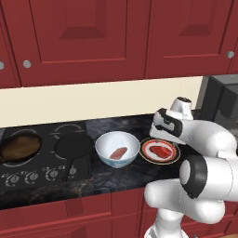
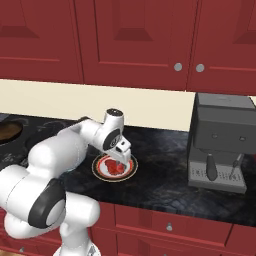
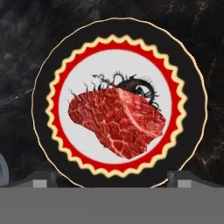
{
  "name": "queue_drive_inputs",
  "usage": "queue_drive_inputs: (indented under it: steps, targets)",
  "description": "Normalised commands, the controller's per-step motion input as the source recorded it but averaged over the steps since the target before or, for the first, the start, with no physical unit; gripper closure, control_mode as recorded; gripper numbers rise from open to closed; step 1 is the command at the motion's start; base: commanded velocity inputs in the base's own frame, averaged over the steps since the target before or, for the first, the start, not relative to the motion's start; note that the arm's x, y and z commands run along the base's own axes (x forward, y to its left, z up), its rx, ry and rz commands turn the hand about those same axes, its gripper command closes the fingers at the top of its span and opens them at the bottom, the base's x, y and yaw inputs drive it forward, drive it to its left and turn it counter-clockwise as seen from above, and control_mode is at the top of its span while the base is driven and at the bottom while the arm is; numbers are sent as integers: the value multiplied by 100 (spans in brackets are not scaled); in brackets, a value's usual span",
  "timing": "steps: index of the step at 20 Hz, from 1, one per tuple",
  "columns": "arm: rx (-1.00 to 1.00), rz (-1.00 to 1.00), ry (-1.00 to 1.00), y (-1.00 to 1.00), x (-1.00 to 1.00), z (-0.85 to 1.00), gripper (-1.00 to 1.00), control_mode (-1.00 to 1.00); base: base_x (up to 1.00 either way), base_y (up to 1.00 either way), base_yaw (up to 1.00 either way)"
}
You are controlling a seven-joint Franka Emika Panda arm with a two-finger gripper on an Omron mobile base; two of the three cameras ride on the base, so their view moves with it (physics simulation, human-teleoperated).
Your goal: Place one of the steaks on the plate and the other in the bowl. Then place the bowl in the fridge.
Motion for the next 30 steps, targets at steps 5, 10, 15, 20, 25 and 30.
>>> queue_drive_inputs:
  steps: [5,10,15,20,25,30]
  targets:
    - [-1,0,-11,-3,-11,-1,-100,-100,0,0,0]
    - [0,0,-28,0,-32,24,-100,-100,0,0,0]
    - [-1,10,-45,1,-42,65,-100,-100,0,0,0]
    - [0,15,11,28,-40,61,-100,-100,0,0,0]
    - [0,3,65,54,-21,39,-100,-100,0,0,0]
    - [0,2,7,5,-15,1,-100,-100,0,0,0]
